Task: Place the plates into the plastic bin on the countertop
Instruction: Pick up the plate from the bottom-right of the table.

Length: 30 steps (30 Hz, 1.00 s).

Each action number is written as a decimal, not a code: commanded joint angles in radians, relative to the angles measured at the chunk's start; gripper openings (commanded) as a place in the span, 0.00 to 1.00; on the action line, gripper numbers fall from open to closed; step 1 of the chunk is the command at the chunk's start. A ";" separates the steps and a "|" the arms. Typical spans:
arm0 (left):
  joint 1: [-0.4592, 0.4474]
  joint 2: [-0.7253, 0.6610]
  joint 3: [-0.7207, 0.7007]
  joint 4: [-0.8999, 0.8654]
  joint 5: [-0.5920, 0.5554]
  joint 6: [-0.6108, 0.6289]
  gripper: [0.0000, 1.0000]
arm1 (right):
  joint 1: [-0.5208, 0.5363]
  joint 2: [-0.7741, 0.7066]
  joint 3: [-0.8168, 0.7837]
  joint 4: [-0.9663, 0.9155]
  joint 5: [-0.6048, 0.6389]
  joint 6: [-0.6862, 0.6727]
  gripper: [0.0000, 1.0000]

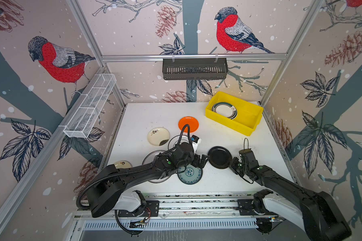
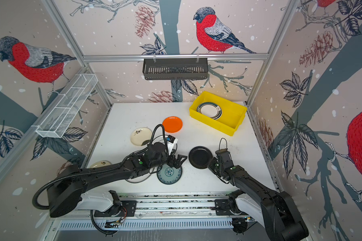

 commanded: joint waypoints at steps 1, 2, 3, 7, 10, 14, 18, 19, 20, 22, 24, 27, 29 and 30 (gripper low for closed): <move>-0.001 0.001 0.007 -0.001 -0.005 0.007 0.98 | 0.004 0.017 0.006 0.000 0.030 0.006 0.12; -0.001 -0.001 0.007 -0.002 -0.005 0.007 0.98 | 0.005 0.022 0.009 -0.001 0.034 0.005 0.11; -0.001 -0.002 0.007 -0.004 -0.007 0.008 0.98 | 0.003 0.027 0.013 -0.002 0.036 0.002 0.11; -0.001 -0.010 0.000 -0.003 -0.012 0.008 0.98 | 0.004 0.036 0.026 -0.012 0.045 0.002 0.06; -0.001 -0.014 -0.003 -0.005 -0.015 0.008 0.98 | 0.004 0.027 0.026 -0.016 0.053 0.015 0.05; -0.001 -0.019 -0.007 -0.005 -0.019 0.008 0.98 | 0.003 0.002 0.025 -0.015 0.051 0.023 0.03; -0.001 -0.019 -0.009 -0.007 -0.019 0.008 0.98 | 0.003 -0.030 0.025 -0.016 0.045 0.036 0.02; -0.001 -0.021 -0.009 -0.006 -0.019 0.008 0.98 | 0.002 -0.040 0.026 -0.017 0.041 0.037 0.02; -0.001 -0.022 -0.010 -0.006 -0.020 0.007 0.98 | 0.002 -0.050 0.030 -0.020 0.041 0.038 0.01; -0.001 -0.025 -0.012 -0.004 -0.020 0.005 0.98 | 0.000 -0.068 0.042 -0.029 0.038 0.040 0.01; -0.001 -0.028 -0.013 -0.002 -0.020 0.003 0.98 | -0.001 -0.081 0.063 -0.042 0.034 0.040 0.01; -0.001 -0.042 -0.022 0.009 -0.017 0.004 0.98 | -0.007 -0.101 0.104 -0.065 0.037 0.030 0.01; -0.002 -0.071 -0.044 0.045 -0.008 0.010 0.97 | -0.025 -0.109 0.134 -0.076 0.039 0.015 0.01; -0.001 -0.086 -0.057 0.062 -0.008 0.012 0.98 | -0.040 -0.112 0.147 -0.072 0.033 0.011 0.01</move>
